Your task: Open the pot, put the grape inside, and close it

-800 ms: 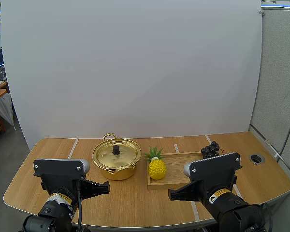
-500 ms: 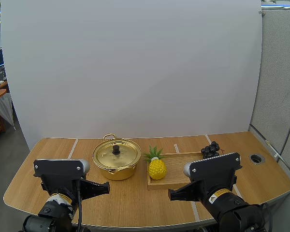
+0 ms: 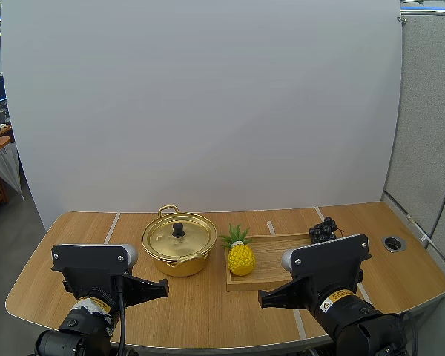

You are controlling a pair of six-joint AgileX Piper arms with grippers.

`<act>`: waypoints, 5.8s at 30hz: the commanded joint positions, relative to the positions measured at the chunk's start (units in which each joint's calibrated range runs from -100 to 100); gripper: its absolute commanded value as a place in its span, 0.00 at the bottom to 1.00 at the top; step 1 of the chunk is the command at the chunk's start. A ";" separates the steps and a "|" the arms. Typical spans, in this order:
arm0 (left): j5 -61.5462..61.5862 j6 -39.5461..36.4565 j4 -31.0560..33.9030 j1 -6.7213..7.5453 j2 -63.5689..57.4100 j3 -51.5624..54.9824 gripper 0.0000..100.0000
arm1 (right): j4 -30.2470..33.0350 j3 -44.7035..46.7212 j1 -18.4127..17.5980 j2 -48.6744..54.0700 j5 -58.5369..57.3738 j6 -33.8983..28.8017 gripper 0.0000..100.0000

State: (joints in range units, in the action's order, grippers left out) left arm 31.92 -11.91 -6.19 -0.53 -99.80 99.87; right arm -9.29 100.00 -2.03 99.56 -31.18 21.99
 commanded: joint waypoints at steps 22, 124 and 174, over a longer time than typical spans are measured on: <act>2.25 8.53 0.97 0.03 -0.20 -19.89 0.00 | 1.84 -23.01 0.23 0.44 -12.12 0.35 0.00; 31.76 46.31 -17.96 0.11 73.67 -55.61 1.00 | 18.73 -47.43 0.23 -29.67 -53.28 -9.72 1.00; 32.63 48.23 -18.25 2.71 99.86 -66.12 0.78 | 18.59 -47.43 0.23 -29.67 -53.28 -9.72 1.00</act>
State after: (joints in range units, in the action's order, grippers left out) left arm 62.97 36.66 -24.23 2.02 -0.08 34.15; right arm 9.47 52.99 -2.03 70.04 -85.60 12.28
